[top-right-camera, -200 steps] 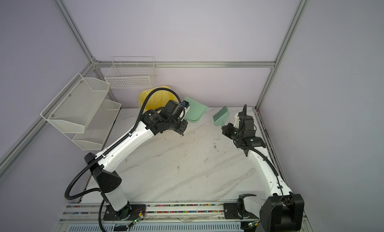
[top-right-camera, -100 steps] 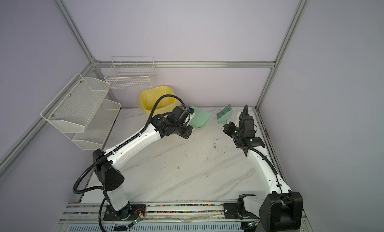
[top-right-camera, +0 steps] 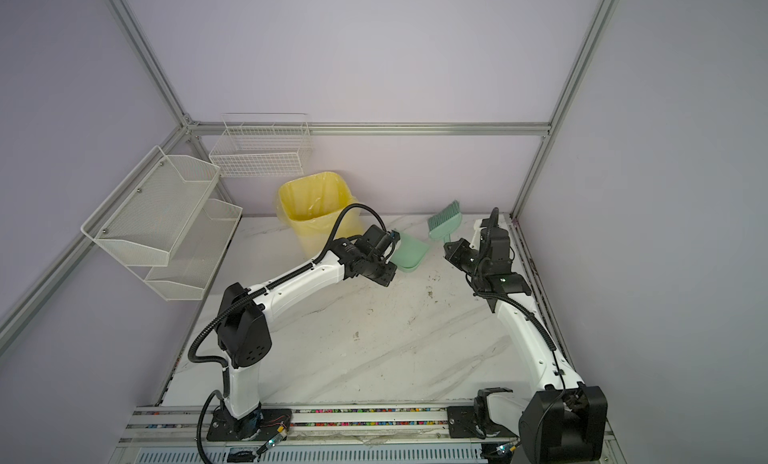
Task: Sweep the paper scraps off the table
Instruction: 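Bring dustpan toward the brush with left while right lowers the brush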
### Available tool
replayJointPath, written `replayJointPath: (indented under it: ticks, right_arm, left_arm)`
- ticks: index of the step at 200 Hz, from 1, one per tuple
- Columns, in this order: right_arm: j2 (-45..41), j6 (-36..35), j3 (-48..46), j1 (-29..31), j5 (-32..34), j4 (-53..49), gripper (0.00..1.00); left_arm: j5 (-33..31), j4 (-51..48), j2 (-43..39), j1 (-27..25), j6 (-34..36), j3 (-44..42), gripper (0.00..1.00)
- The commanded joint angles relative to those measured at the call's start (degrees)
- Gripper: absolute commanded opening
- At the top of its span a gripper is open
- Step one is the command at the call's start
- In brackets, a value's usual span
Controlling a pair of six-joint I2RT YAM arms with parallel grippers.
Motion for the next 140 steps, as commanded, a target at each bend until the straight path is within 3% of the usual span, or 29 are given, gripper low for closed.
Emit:
replayJointPath:
  ticks: [1, 140]
  right_arm:
    - [-0.42, 2.64, -0.93, -0.29, -2.50, 6.07, 0.00]
    - [8.59, 7.29, -10.58, -0.07, -7.88, 20.34, 0.00]
  left_arm:
    - [0.68, 4.78, 0.76, -0.05, -0.11, -1.13, 0.10]
    - [0.29, 6.62, 14.81, 0.94, 0.77, 10.83, 0.10]
